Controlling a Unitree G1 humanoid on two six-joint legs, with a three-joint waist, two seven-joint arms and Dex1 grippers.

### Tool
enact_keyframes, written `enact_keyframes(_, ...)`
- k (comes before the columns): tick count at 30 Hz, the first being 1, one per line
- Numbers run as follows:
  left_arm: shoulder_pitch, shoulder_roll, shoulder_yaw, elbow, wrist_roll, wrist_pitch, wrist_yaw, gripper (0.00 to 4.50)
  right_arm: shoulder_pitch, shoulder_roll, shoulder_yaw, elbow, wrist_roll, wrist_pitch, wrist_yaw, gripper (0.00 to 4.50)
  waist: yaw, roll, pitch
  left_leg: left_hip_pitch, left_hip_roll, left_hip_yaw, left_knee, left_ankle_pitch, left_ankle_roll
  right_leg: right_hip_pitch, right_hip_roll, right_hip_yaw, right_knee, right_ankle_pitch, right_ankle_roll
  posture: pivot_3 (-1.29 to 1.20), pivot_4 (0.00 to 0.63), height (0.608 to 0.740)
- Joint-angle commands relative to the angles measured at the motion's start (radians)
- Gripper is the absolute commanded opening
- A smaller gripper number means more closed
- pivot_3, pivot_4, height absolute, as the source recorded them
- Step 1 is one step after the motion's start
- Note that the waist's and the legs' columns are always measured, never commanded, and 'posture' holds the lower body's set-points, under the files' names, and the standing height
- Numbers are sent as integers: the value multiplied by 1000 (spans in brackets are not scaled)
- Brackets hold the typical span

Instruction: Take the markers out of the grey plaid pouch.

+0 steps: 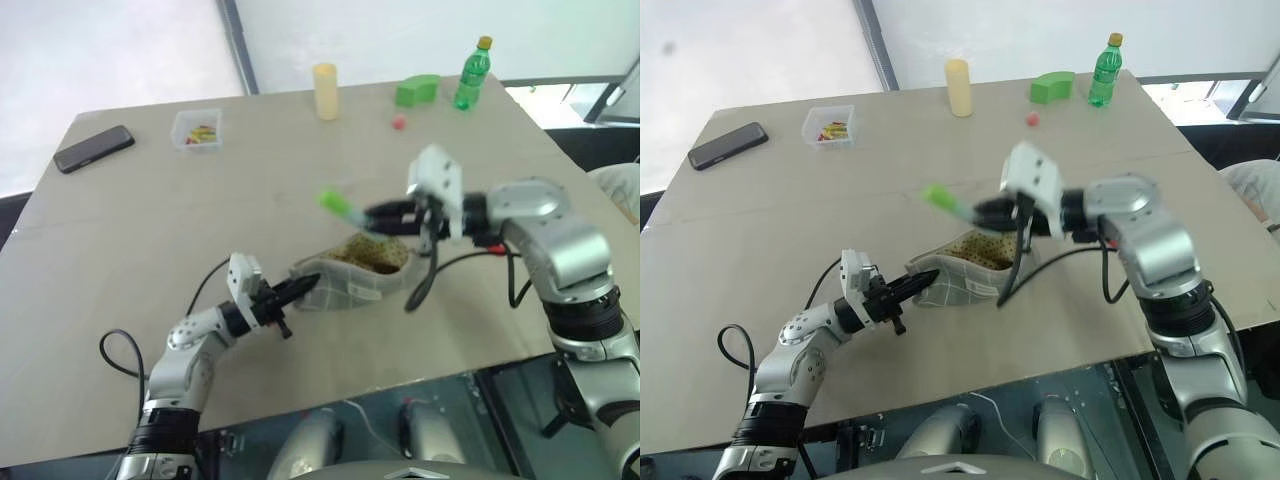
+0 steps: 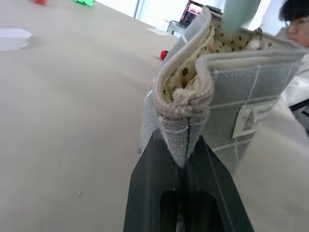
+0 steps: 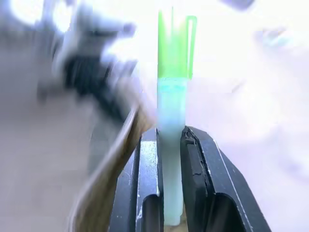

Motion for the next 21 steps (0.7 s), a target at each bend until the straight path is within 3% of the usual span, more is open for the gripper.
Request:
enact_keyframes(1,-6,12,34,42,51,-70,47,0,-43,23,-177,-68,155,133,-120,47,1,0,0,0,0,0,0,0,0,0,0,0,0,0,0,0,150,740)
enact_keyframes(6,-72,60,140,132,97,-224,131,0,-30,-89,-295,-109,147,267,-306,47,5,1,1,-1,0,0,-1,0,0,-2,0,0,0,0,0,0,150,740)
enact_keyframes(9,-109,96,182,200,152,-341,173,0,64,-247,-217,-126,82,300,-331,47,8,1,1,-2,-1,1,-2,0,0,-3,-1,0,-1,0,0,0,150,740)
enact_keyframes(12,-131,101,178,237,193,-408,200,0,156,-311,-123,-117,51,293,-340,47,15,0,1,-2,-1,2,-4,0,1,-4,-2,0,-3,0,0,0,150,740)
enact_keyframes(21,-103,72,111,140,191,-406,202,0,248,-271,46,98,-64,187,-404,47,4,0,2,-6,-1,3,-1,0,1,-7,-6,0,-1,0,0,0,150,740)
